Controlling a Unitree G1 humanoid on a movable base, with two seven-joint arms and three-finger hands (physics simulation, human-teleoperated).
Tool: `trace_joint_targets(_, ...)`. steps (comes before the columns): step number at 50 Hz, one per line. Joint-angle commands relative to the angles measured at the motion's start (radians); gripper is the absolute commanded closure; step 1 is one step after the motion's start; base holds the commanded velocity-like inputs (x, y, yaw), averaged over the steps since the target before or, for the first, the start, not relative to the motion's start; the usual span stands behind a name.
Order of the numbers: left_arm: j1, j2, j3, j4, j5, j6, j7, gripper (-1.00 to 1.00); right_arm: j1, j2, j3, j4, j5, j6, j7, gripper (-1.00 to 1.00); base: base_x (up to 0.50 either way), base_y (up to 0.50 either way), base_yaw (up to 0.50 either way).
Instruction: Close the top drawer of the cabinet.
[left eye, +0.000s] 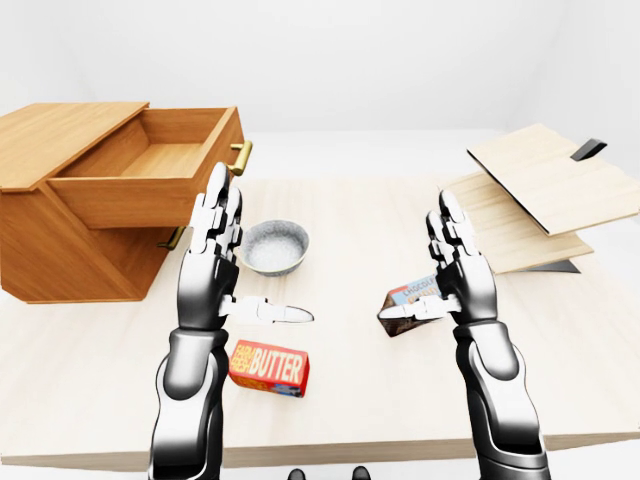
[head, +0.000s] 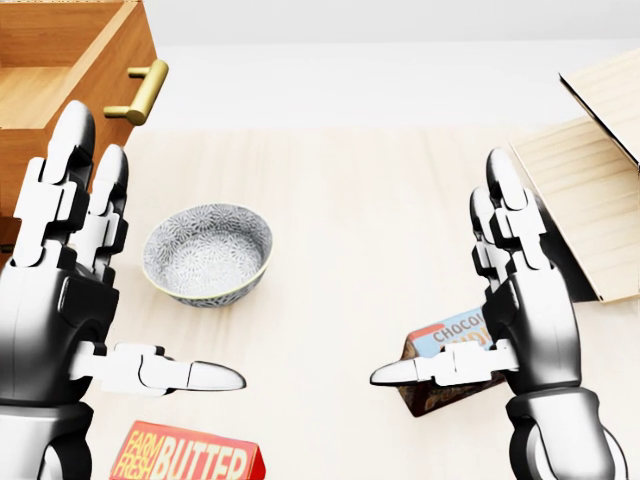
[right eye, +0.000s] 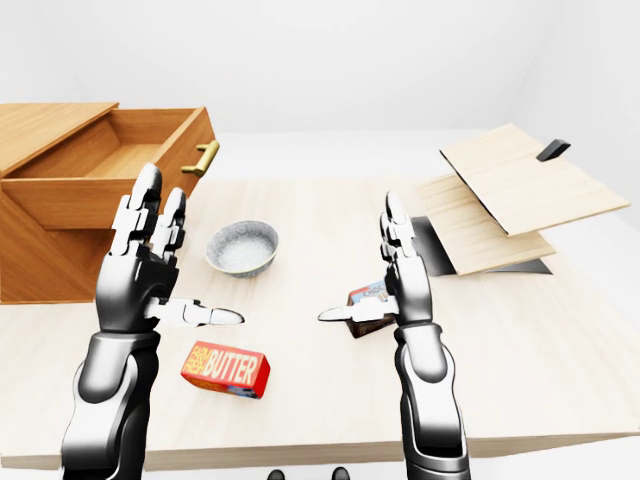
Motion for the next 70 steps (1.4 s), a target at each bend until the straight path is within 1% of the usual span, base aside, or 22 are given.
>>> trace_joint_targets(1,-0.003,0.002,0.005,0.0,-0.003,0.0,-0.001,-1.0,-0.005,0.004,0.002,0.002,-0.003,0.0,0.0,-1.0,0.45,0.18,0.0)
trace_joint_targets(17,-0.001,-0.001,0.001,-0.006,-0.003,0.0,0.006,-1.0,0.001,0.0,-0.009,-0.01,0.019,0.0,0.001,-1.0,0.02,0.01,0.0)
trace_joint_targets(24,-0.03,0.013,0.004,0.0,0.015,0.0,-0.003,-1.0,0.001,0.0,-0.007,-0.008,0.017,0.0,0.001,-1.0,0.0,0.0,0.0)
trace_joint_targets(27,-0.056,0.019,0.02,0.016,0.021,0.0,-0.007,-1.0,0.0,0.0,-0.007,-0.01,0.016,0.0,0.001,-1.0,0.0,0.0,0.0)
trace_joint_targets(30,-0.082,0.048,0.031,0.071,0.082,0.0,-0.015,-1.0,-0.002,0.002,-0.002,-0.01,0.012,0.0,0.0,-1.0,0.0,0.0,0.0)
trace_joint_targets(34,-0.098,0.059,0.057,0.134,0.124,0.0,-0.023,-1.0,0.0,0.003,0.003,-0.009,0.008,0.0,-0.002,-1.0,0.0,0.0,0.0)
trace_joint_targets(38,-0.121,0.076,0.082,0.223,0.177,0.0,-0.006,-1.0,0.0,0.005,0.006,-0.01,0.007,0.0,-0.004,-1.0,0.0,0.0,0.0)
trace_joint_targets(40,-0.124,0.08,0.09,0.248,0.182,0.0,-0.01,-1.0,0.001,0.006,0.008,-0.01,0.005,0.0,-0.005,-1.0,0.0,0.0,0.0)
trace_joint_targets(42,-0.133,0.09,0.1,0.296,0.207,0.0,0.006,-1.0,0.002,0.007,0.009,-0.01,0.004,0.0,-0.006,-1.0,0.0,0.0,0.0)
trace_joint_targets(47,-0.144,0.1,0.111,0.345,0.232,0.0,0.018,-1.0,0.004,0.007,0.011,-0.01,0.004,0.0,-0.007,-1.0,0.0,0.0,0.0)
trace_joint_targets(48,-0.149,0.104,0.113,0.356,0.248,0.0,0.03,-1.0,0.006,0.007,0.011,-0.01,0.003,0.0,-0.007,-1.0,0.0,0.0,0.0)
trace_joint_targets(54,-0.203,0.13,0.13,0.442,0.295,0.0,0.072,-1.0,0.005,0.007,0.011,-0.007,0.002,0.0,-0.007,-1.0,0.0,0.0,0.0)
trace_joint_targets(59,-0.231,0.147,0.143,0.496,0.298,0.0,0.092,-1.0,0.003,0.008,0.013,-0.006,0.001,0.0,-0.008,-1.0,0.0,0.0,0.0)
trace_joint_targets(67,-0.283,0.178,0.162,0.574,0.31,0.0,0.159,-1.0,0.014,0.005,0.007,-0.006,0.002,0.0,-0.003,-1.0,0.0,0.0,0.0)
trace_joint_targets(70,-0.296,0.188,0.166,0.593,0.306,0.0,0.167,-1.0,0.015,0.005,0.004,-0.005,0.002,0.0,-0.001,-1.0,0.0,0.0,0.0)
